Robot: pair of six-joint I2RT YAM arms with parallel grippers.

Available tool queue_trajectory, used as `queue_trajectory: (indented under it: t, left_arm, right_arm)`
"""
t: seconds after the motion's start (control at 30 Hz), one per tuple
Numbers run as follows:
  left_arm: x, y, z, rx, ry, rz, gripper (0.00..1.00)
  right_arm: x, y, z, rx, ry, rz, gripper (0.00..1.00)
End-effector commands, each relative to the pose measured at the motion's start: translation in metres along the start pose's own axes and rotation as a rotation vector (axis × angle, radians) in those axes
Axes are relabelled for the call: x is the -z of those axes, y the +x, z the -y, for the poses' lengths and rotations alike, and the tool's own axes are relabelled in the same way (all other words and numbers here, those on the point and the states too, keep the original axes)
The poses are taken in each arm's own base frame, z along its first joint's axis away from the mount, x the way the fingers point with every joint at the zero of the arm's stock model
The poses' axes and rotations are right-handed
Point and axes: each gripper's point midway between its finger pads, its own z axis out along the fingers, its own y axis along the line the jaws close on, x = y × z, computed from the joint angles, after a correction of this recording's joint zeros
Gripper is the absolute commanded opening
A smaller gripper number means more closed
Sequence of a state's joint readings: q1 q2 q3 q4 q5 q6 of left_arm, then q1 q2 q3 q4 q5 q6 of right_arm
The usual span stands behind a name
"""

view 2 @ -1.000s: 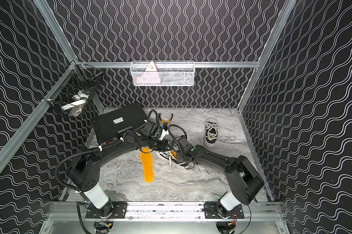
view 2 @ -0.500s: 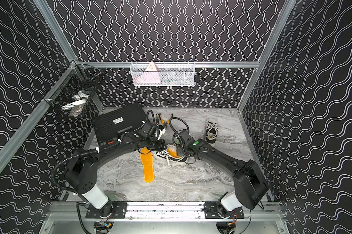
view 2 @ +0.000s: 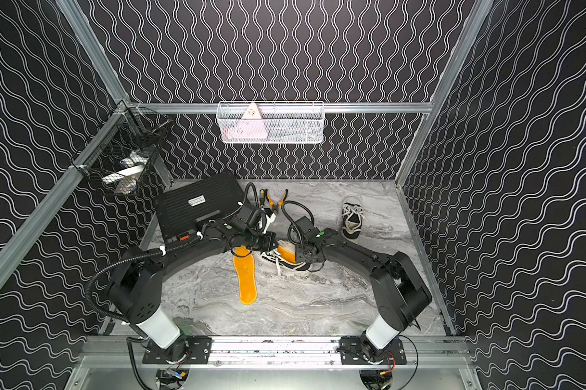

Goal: Insert the insole into the shoe

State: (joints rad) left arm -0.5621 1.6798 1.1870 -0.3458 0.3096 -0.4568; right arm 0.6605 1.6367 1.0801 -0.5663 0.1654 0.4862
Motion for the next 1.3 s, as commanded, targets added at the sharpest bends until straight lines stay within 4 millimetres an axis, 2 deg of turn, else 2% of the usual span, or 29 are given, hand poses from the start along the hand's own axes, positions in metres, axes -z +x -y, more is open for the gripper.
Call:
queue_trajectory:
  t: [0.0,0.13,0.17,0.27,0.37,0.5,0.63,0.77,0.83,0.97,1.1,1.17,1.27]
  left_arm:
    - [0.009,-0.016,0.006,-0.013,-0.002,0.064,0.0]
    - [0.013,-0.018,0.003,-0.012,-0.028,0.077,0.0]
    - [0.013,-0.018,0.003,-0.009,-0.028,0.077,0.0]
    - [0.013,-0.017,0.005,-0.012,-0.024,0.08,0.0]
    - [0.011,-0.016,0.006,-0.01,-0.029,0.082,0.0]
    - [0.013,-0.019,0.009,-0.015,-0.024,0.085,0.0]
    - [0.013,-0.021,0.013,-0.023,-0.014,0.085,0.0]
    - [0.015,-0.021,0.016,-0.03,-0.006,0.091,0.0]
    - [0.014,-0.021,0.016,-0.032,-0.005,0.088,0.0]
    - [0.011,-0.017,0.011,-0.038,-0.027,0.077,0.0]
    - [0.009,-0.015,0.008,-0.03,-0.036,0.073,0.0]
    - [0.009,-0.017,0.008,-0.027,-0.034,0.078,0.0]
    - [0.011,-0.018,0.009,-0.028,-0.036,0.081,0.0]
  right_arm:
    - [0.003,0.005,0.011,0.01,0.064,-0.026,0.6]
    - [0.007,0.012,0.023,0.028,0.129,-0.07,0.6]
    - [0.015,0.004,0.019,0.026,0.116,-0.051,0.62]
    - [0.024,-0.002,0.015,0.019,0.09,-0.034,0.63]
    - [0.023,-0.001,0.014,0.029,0.098,-0.056,0.62]
    - [0.01,0.012,0.013,0.042,0.098,-0.111,0.54]
    - [-0.013,0.024,0.013,0.045,0.107,-0.151,0.52]
    - [-0.036,0.034,0.031,0.07,0.223,-0.186,0.5]
    - [-0.04,0.032,0.031,0.069,0.228,-0.186,0.51]
    - [-0.016,0.011,0.007,0.022,0.106,-0.124,0.58]
    - [0.008,-0.008,-0.001,0.015,0.059,-0.069,0.61]
    - [0.006,-0.006,0.001,0.028,0.072,-0.082,0.59]
    - [-0.009,0.007,0.01,0.038,0.108,-0.125,0.52]
